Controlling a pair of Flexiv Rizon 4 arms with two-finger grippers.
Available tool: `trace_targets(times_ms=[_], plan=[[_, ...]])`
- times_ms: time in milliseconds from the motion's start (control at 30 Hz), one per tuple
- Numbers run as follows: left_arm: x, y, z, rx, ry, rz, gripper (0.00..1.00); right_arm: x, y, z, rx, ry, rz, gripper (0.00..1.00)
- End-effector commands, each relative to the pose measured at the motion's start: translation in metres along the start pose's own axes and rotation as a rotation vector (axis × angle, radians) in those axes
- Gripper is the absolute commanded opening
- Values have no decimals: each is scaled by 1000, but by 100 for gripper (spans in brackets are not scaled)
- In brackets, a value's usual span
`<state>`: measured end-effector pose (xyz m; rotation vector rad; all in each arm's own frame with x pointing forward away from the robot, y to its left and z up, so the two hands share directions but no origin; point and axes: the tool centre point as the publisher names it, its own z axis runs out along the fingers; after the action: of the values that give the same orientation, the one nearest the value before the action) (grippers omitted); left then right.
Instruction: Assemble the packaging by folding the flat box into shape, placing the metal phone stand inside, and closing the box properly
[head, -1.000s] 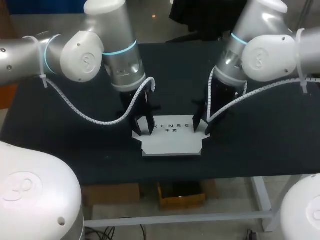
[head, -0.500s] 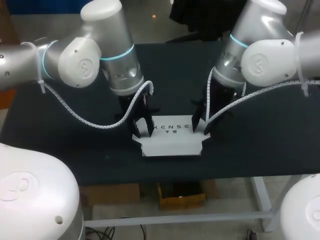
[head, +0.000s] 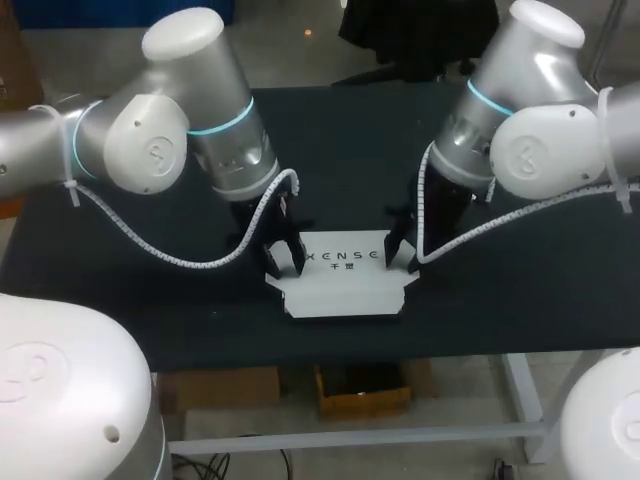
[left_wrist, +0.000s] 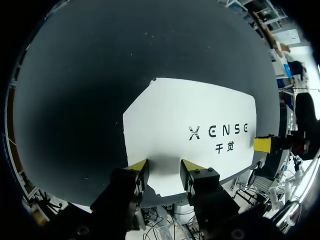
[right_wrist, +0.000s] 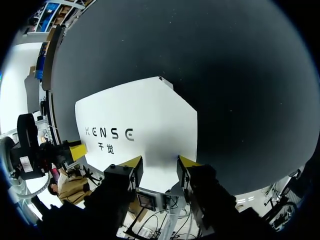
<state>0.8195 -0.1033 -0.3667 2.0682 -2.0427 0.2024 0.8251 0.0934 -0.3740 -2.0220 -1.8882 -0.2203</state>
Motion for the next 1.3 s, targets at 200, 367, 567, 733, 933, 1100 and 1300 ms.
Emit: trace_targets(times_ms=[200, 367, 567, 733, 933, 1100, 1300], plan=[[-4, 0, 6, 10, 29, 10, 41, -3, -9, 5, -79, 11, -26, 42], [-3, -1, 7, 16, 39, 21, 41, -2, -7, 9, -90, 23, -38, 44], [-2, -1, 9, 34, 56, 32, 41, -3, -3, 11, -106, 34, -53, 45], [-1, -1, 10, 54, 74, 37, 41, -4, -1, 9, -115, 45, -53, 45], [0, -1, 12, 77, 92, 40, 41, -2, 3, 7, -122, 61, -63, 45], [0, 0, 12, 91, 108, 44, 40, 1, 4, 8, -124, 73, -77, 45], [1, 0, 12, 97, 120, 44, 39, 1, 5, 11, -125, 94, -92, 45]])
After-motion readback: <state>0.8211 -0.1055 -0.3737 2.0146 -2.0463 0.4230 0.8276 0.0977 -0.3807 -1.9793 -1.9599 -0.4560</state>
